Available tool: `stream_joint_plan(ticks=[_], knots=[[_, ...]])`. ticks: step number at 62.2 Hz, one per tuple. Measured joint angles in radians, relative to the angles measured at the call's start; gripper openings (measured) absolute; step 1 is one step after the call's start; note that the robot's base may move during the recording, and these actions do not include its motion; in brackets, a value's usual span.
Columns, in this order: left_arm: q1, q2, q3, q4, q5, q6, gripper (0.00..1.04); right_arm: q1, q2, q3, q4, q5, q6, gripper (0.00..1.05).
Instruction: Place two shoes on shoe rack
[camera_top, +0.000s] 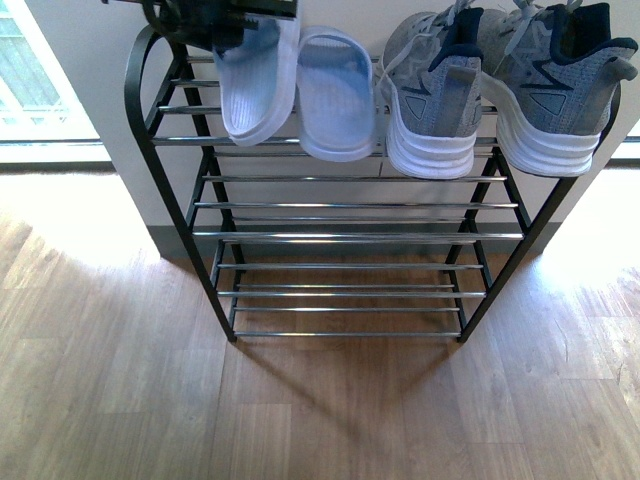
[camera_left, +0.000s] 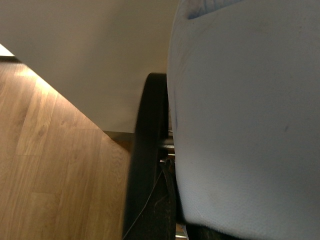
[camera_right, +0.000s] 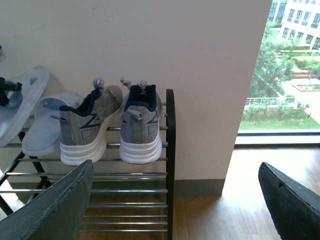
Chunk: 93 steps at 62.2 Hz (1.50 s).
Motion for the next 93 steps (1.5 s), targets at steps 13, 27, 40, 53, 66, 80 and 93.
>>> stream_joint_plan(ticks=[13,27,40,53,66,80,93], knots=[[-0.011,0.039,0.088,-0.063,-0.096,0.06,0.13,0.0,0.0,0.0,0.0,0.0,0.0,0.96],[-0.023,-0.101,-0.056,0.076,-0.083,0.088,0.69,0.0,0.0,0.0,0.0,0.0,0.0,0.96],[-0.053,-0.647,-0.628,0.694,-0.108,0.153,0.91,0.0,0.0,0.0,0.0,0.0,0.0,0.96],[0.037,-0.959,-1.16,1.089,-0.039,0.14,0.51,0.0,0.0,0.0,0.0,0.0,0.0,0.96],[0.093,-1.067,-1.46,1.176,0.023,0.138,0.19,0.0,0.0,0.0,0.0,0.0,0.0,0.96],[0.151,-1.224,-1.65,1.239,0.074,0.136,0.01,0.0,0.0,0.0,0.0,0.0,0.0,0.96],[0.188,-1.343,-1.79,1.245,0.12,0.136,0.01,0.0,0.0,0.0,0.0,0.0,0.0,0.96]])
